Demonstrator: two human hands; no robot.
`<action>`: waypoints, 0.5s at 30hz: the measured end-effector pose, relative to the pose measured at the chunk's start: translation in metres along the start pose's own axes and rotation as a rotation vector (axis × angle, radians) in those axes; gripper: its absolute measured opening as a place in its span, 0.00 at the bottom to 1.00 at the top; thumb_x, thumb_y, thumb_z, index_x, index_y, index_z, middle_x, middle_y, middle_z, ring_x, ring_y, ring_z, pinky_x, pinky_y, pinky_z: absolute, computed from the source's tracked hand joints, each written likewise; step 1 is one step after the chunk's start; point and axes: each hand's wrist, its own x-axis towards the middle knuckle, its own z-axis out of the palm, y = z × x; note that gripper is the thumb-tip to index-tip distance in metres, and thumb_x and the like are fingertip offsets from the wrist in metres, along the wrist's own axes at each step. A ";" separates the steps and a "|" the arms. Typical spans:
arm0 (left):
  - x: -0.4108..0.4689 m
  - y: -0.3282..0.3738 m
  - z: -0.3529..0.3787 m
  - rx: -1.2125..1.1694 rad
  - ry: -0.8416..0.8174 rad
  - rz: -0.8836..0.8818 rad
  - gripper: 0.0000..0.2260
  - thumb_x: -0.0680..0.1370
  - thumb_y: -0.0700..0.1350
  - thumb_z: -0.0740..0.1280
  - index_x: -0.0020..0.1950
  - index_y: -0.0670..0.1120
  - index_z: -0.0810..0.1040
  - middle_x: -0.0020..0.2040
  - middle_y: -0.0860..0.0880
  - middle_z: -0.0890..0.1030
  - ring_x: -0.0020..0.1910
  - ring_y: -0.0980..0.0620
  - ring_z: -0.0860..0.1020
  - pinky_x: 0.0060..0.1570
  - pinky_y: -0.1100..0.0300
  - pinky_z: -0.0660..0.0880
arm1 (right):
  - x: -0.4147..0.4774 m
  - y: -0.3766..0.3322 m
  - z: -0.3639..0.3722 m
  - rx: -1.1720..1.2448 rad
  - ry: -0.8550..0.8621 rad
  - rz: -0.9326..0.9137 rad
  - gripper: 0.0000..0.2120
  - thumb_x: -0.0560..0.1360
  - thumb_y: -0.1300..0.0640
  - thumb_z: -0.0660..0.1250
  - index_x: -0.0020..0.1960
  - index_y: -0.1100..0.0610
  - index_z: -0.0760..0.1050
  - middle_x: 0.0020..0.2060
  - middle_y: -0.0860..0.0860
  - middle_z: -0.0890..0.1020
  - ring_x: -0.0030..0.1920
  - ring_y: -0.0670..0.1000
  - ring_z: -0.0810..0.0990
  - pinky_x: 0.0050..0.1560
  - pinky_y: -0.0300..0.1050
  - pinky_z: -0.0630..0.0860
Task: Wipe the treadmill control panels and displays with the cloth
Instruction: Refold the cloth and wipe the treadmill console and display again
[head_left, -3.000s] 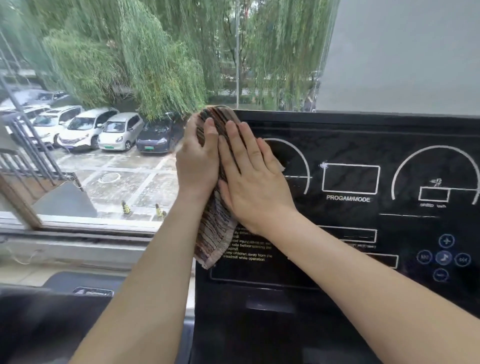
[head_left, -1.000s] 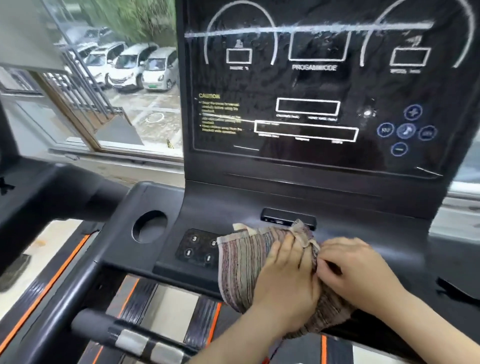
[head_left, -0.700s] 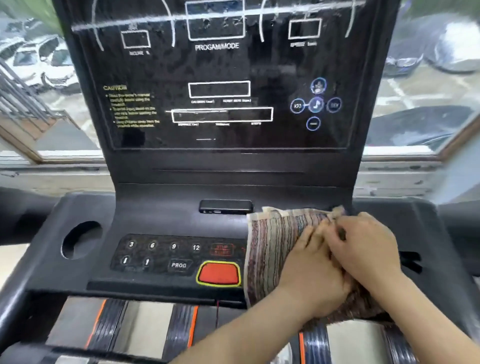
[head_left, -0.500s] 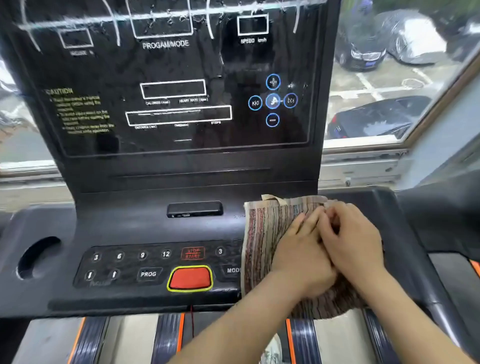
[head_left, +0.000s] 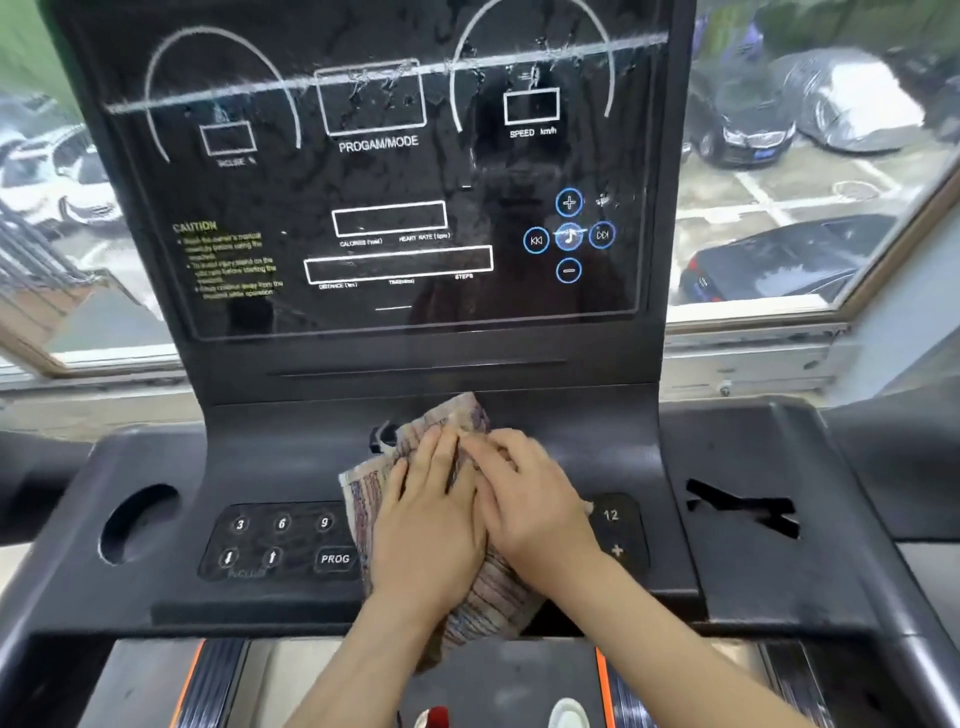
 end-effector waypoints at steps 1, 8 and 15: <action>-0.002 -0.007 0.003 0.010 0.024 -0.012 0.24 0.79 0.53 0.54 0.74 0.49 0.67 0.75 0.47 0.65 0.75 0.49 0.60 0.72 0.51 0.56 | -0.001 -0.004 0.002 -0.030 -0.006 -0.013 0.19 0.77 0.52 0.58 0.66 0.53 0.73 0.55 0.50 0.74 0.49 0.54 0.75 0.48 0.51 0.75; -0.006 0.013 0.007 -0.052 -0.007 -0.080 0.26 0.80 0.55 0.46 0.75 0.46 0.65 0.77 0.41 0.57 0.78 0.45 0.49 0.73 0.47 0.54 | -0.023 0.005 -0.004 -0.232 0.101 0.021 0.13 0.75 0.53 0.61 0.56 0.51 0.80 0.47 0.49 0.78 0.46 0.51 0.75 0.42 0.47 0.72; -0.010 0.070 0.013 -0.077 -0.036 0.207 0.21 0.77 0.53 0.54 0.64 0.47 0.77 0.67 0.47 0.76 0.71 0.46 0.69 0.69 0.47 0.65 | -0.077 0.033 -0.052 -0.273 0.182 0.111 0.12 0.74 0.59 0.60 0.52 0.59 0.80 0.48 0.53 0.81 0.46 0.53 0.80 0.48 0.40 0.75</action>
